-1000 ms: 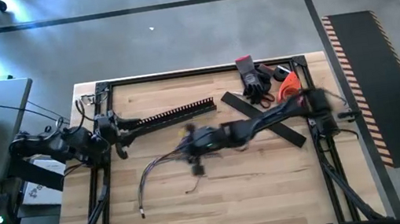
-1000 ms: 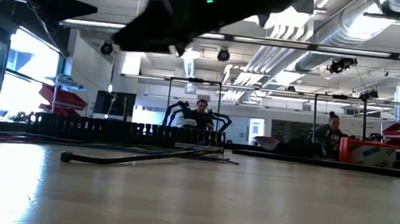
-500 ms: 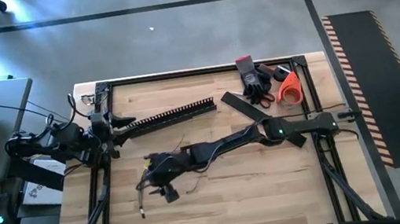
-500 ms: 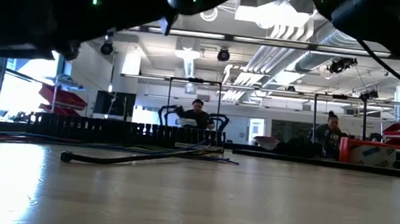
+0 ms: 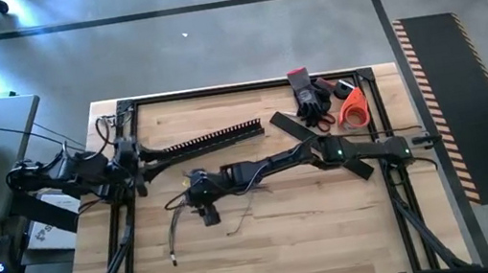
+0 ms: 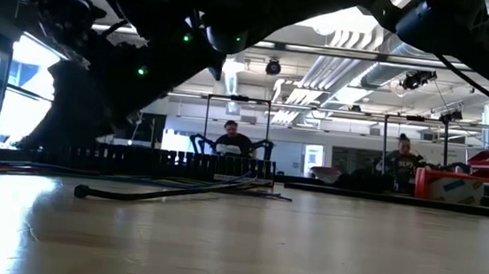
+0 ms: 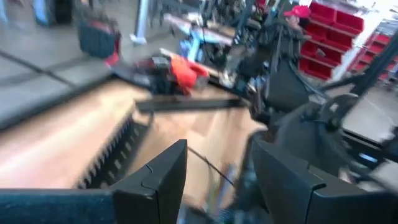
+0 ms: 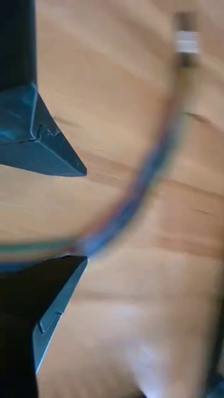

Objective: Ziptie cables
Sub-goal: Wrap the colored cables together using a zip tie

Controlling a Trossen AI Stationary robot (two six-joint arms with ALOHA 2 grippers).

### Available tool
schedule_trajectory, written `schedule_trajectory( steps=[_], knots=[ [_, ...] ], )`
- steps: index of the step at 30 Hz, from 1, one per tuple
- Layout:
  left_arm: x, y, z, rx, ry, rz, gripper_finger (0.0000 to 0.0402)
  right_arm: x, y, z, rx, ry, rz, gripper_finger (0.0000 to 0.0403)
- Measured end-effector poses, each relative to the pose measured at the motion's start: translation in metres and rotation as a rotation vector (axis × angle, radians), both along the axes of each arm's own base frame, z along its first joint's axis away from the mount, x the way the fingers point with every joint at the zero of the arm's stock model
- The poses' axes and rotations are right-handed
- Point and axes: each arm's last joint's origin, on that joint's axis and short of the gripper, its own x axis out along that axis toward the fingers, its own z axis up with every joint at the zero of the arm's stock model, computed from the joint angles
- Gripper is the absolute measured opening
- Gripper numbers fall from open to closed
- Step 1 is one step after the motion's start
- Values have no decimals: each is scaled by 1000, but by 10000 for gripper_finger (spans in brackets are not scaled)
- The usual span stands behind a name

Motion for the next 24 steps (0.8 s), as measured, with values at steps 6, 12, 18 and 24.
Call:
schedule_trajectory(
  steps=[6, 12, 18, 24],
  knots=[
    [9, -3, -15, -84, 78, -13, 163, -9, -1, -7, -102, 117, -54, 201],
    [27, -10, -24, -51, 129, -49, 163, -9, -2, 2, -74, 125, -74, 187],
    [39, -22, -24, -6, 126, -113, 163, -9, -21, 3, -59, 150, -173, 184],
    [41, -31, -27, 18, 151, -137, 163, -11, -36, -5, -15, 182, -221, 183]
  ],
)
